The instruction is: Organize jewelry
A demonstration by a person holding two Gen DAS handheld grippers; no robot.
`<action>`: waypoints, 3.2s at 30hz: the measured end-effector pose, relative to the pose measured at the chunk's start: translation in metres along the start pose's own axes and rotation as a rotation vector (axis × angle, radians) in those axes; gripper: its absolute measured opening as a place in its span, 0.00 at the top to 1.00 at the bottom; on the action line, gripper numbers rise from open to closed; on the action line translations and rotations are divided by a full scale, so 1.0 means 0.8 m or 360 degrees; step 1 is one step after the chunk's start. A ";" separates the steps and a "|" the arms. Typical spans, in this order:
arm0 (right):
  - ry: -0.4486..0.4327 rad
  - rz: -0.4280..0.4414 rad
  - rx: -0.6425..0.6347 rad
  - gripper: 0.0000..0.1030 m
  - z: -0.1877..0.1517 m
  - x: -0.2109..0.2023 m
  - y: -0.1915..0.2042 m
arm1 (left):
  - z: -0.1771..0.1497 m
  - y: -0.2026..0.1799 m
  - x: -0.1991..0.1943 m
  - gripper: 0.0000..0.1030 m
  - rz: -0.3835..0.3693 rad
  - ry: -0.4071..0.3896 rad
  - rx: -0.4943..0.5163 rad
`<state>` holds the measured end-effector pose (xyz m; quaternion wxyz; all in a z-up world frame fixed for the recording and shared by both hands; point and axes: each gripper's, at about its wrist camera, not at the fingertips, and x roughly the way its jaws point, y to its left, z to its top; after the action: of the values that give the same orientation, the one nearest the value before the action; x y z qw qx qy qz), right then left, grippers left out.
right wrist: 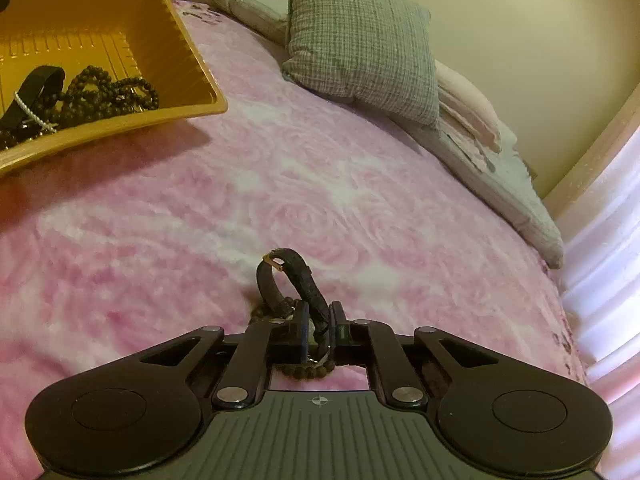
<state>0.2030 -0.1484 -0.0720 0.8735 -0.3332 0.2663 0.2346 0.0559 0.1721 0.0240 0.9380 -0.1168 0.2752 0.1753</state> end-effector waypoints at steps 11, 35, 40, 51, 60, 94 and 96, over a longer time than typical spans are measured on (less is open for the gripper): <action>0.0023 0.0008 -0.0044 0.81 0.004 0.030 -0.001 | 0.000 0.001 0.000 0.94 0.0001 -0.0001 -0.0002; -0.0326 0.0407 0.0862 0.95 0.063 -0.073 -0.108 | 0.001 -0.003 -0.002 0.94 -0.0005 -0.0010 0.0004; -0.0314 0.0685 0.0834 0.95 0.096 -0.073 -0.053 | 0.001 -0.003 -0.002 0.94 -0.0005 -0.0009 0.0001; -0.0205 0.1080 0.0669 0.94 0.140 -0.065 0.041 | 0.001 -0.005 -0.003 0.94 -0.0007 -0.0010 -0.0007; -0.0186 0.1170 0.0751 0.76 0.130 -0.061 0.052 | 0.001 -0.006 -0.003 0.94 -0.0007 -0.0010 -0.0006; 0.0020 0.0260 0.1084 0.75 -0.045 -0.012 -0.103 | 0.000 -0.006 -0.002 0.94 -0.0007 -0.0012 -0.0001; 0.0029 0.0269 0.1080 0.78 -0.044 -0.004 -0.102 | 0.000 -0.007 -0.002 0.94 -0.0007 -0.0011 -0.0001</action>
<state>0.2382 -0.2284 -0.0549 0.9096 -0.0028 0.3635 0.2013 0.0566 0.1669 0.0258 0.9393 -0.1170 0.2715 0.1738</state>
